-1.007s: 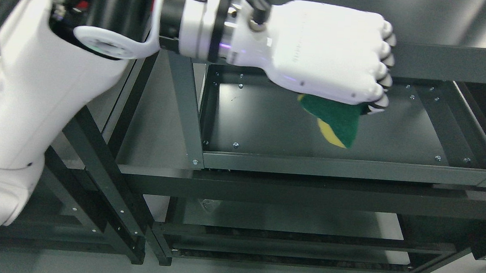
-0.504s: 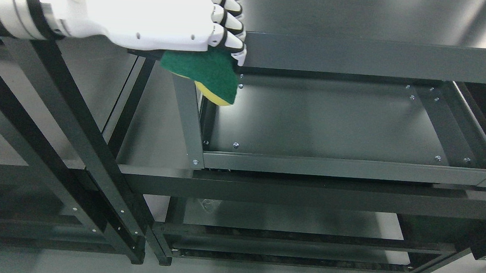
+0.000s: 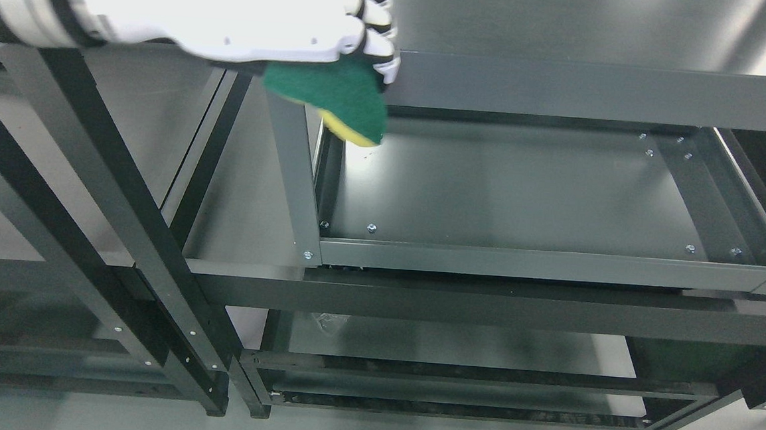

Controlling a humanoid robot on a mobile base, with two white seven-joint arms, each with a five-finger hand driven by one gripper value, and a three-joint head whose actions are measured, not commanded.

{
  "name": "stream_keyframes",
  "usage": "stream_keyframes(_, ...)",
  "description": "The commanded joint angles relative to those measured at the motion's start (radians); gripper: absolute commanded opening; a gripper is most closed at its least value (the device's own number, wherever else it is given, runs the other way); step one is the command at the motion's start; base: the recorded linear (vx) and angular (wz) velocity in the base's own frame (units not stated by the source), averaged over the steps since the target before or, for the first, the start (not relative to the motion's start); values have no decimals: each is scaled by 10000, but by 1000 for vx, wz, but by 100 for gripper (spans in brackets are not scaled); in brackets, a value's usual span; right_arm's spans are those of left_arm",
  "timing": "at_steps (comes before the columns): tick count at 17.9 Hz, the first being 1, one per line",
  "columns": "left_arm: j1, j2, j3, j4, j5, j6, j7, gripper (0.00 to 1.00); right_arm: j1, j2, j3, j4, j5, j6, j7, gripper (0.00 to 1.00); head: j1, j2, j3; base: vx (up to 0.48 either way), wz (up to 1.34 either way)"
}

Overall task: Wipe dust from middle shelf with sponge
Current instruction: 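Wipe the sponge across the shelf surface away from the robot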

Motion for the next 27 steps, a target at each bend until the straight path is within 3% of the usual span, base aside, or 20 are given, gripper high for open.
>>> stream_keyframes(1, -897, -4326, -1388, 1924, -1850, 31, 313, 0, -1, -175, -2, -174, 0, 6, -11, 100, 0, 0, 0, 0, 0)
stream_keyframes(3, -1204, -5369, -1572, 2675, -2493, 31, 603, 0, -1, -175, -2, -174, 0, 6, -11, 100, 0, 0, 0, 0, 0)
stream_keyframes(7, -2078, -5492, -2658, 4211, -3568, 31, 2026, 0, -1, -175, -2, -174, 0, 6, -11, 100, 0, 0, 0, 0, 0)
stream_keyframes(10, -2293, -5492, -3946, 4229, -3587, 31, 3851, 0, -1, -175, -2, -174, 0, 6, -11, 100, 0, 0, 0, 0, 0)
stream_keyframes(14, -2555, -5492, -5803, 4229, -3113, 1944, 5511, 0, -1, -175, -2, -174, 0, 6, -11, 100, 0, 0, 0, 0, 0)
stream_keyframes(17, -2708, -5492, -6725, 4275, -2222, 3937, 6860, 0, -1, -175, -2, -174, 0, 6, -11, 100, 0, 0, 0, 0, 0)
stream_keyframes(23, -2755, -5492, -8062, 4244, -1607, 3592, 7079, 0, -1, -175, -2, -174, 0, 6, -11, 100, 0, 0, 0, 0, 0)
stream_keyframes(27, -3488, -5492, -7849, 4321, -2219, 2947, 5946, 0, -1, -175, -2, -174, 0, 6, -11, 100, 0, 0, 0, 0, 0)
